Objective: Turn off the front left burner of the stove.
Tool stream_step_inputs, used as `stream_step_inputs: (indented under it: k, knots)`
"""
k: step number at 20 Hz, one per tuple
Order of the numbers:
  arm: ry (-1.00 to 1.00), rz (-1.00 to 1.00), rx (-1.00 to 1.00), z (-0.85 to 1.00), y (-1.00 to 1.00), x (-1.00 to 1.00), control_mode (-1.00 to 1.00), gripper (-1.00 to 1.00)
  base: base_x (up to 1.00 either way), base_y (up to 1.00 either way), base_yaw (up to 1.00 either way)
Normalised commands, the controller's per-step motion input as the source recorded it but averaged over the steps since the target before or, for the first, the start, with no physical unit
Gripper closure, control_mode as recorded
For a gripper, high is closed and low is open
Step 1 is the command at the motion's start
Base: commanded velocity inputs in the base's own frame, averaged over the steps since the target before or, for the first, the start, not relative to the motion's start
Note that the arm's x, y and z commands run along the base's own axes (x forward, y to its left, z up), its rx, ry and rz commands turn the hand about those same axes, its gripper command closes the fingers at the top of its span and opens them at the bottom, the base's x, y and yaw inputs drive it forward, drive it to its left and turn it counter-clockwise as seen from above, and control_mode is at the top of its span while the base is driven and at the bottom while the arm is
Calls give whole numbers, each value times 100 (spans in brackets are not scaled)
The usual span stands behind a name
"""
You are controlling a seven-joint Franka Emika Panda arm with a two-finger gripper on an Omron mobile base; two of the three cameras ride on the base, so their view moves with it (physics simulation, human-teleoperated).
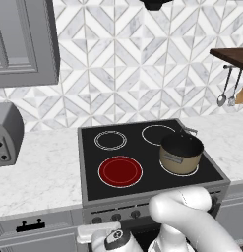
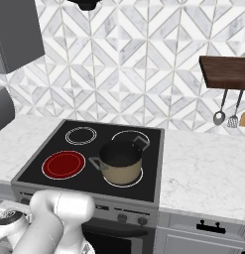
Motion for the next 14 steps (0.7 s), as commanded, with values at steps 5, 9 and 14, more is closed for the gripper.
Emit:
stream_step_inputs:
  k: [5,9,14]
  knots:
    - [3,-6,23,0,0,0,-100,100,0,0,0]
    - [3,-5,23,0,-1,0,-100,100,0,0,0]
    - [1,-6,23,0,-4,0,-100,100,0,0,0]
